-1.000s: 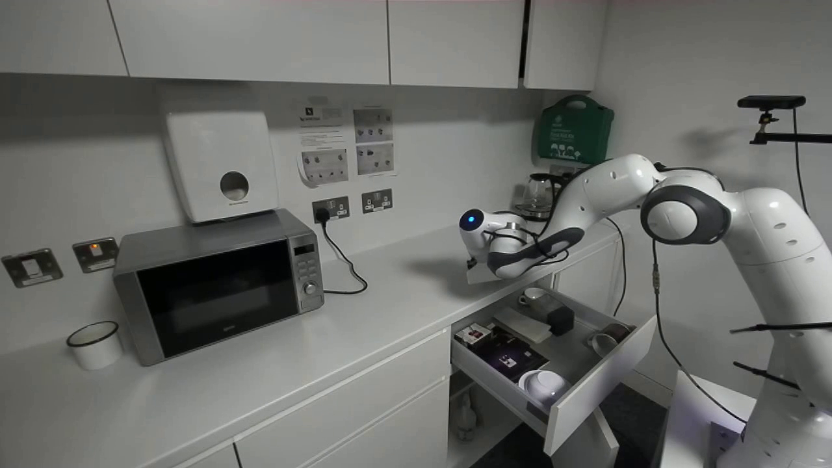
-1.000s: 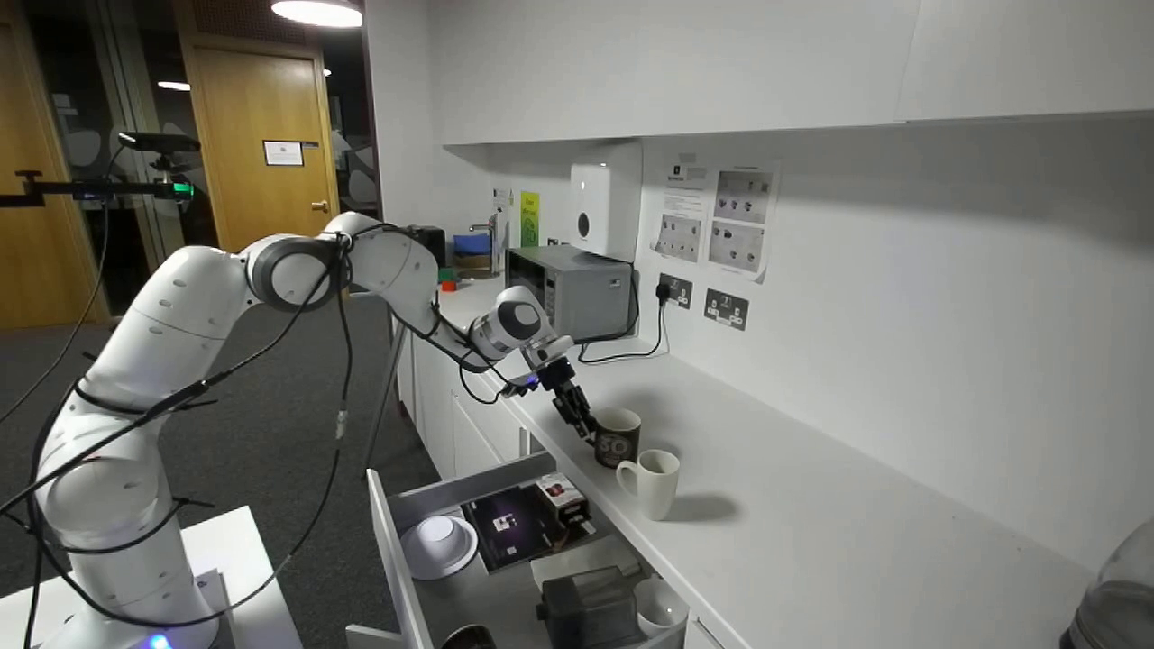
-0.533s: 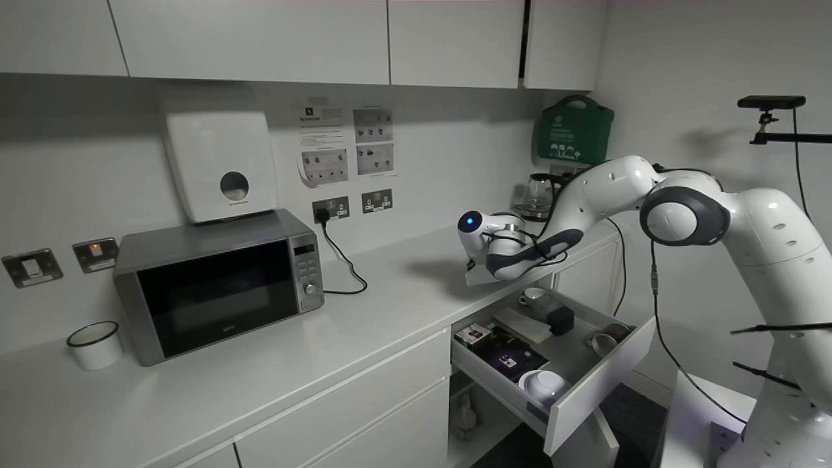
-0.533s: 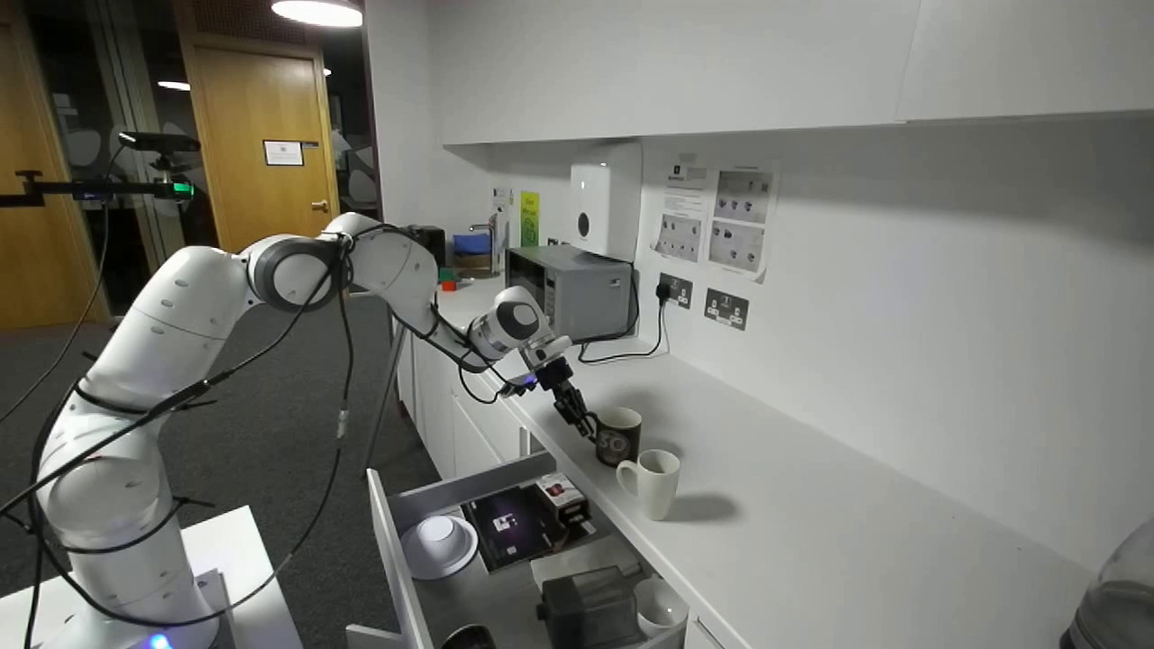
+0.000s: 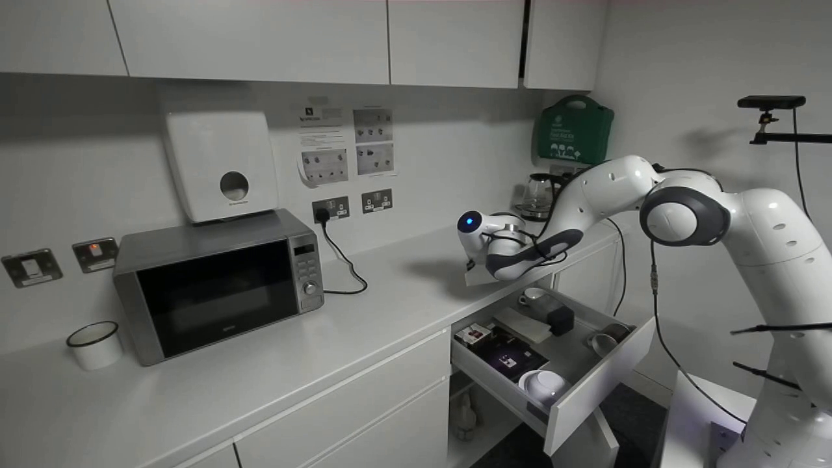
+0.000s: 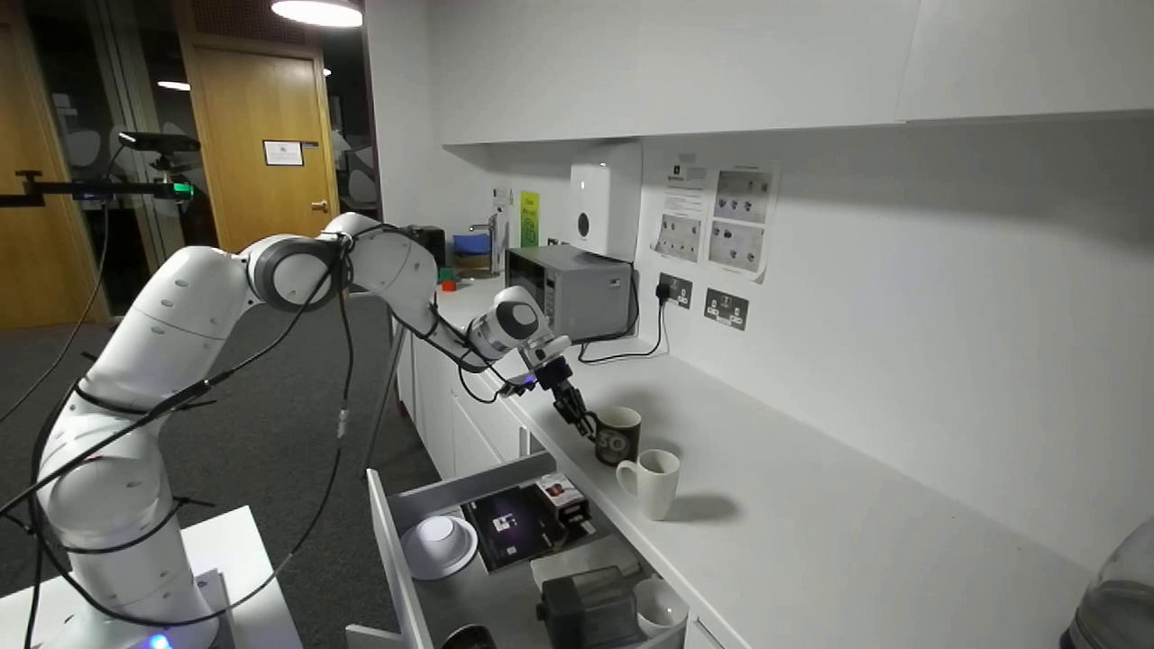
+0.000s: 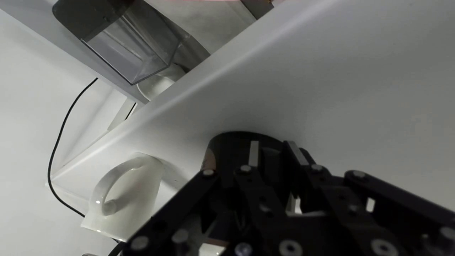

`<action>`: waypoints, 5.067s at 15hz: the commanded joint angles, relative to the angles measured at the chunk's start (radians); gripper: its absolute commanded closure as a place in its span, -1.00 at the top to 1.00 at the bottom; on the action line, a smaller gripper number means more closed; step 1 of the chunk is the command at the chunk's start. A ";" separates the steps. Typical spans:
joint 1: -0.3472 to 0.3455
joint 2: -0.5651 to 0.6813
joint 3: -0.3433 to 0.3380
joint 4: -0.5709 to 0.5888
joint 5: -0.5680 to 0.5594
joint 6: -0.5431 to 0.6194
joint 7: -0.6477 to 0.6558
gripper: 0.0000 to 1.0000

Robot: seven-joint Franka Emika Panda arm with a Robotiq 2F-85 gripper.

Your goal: Put the black and white mugs inside the drawer

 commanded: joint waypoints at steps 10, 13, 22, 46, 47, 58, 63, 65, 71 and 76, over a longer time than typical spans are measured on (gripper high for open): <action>0.060 -0.355 -0.008 -0.377 -0.189 0.007 0.124 -0.89; 0.033 -0.468 0.023 -0.484 -0.156 -0.015 0.127 -0.89; -0.010 -0.615 0.087 -0.679 -0.028 -0.018 0.072 -0.89; 0.043 -0.334 0.169 -0.537 0.060 0.067 0.112 -0.89; 0.047 -0.317 0.167 -0.522 0.060 0.072 0.114 -0.89; 0.076 -0.204 0.140 -0.491 0.119 0.121 0.112 -0.89; 0.078 -0.145 0.125 -0.464 0.167 0.148 0.099 -0.89; 0.082 -0.120 0.114 -0.441 0.180 0.156 0.096 -0.89; 0.130 -0.078 0.060 -0.390 0.148 0.145 0.141 -0.89; 0.175 -0.079 0.022 -0.400 0.125 0.146 0.209 -0.89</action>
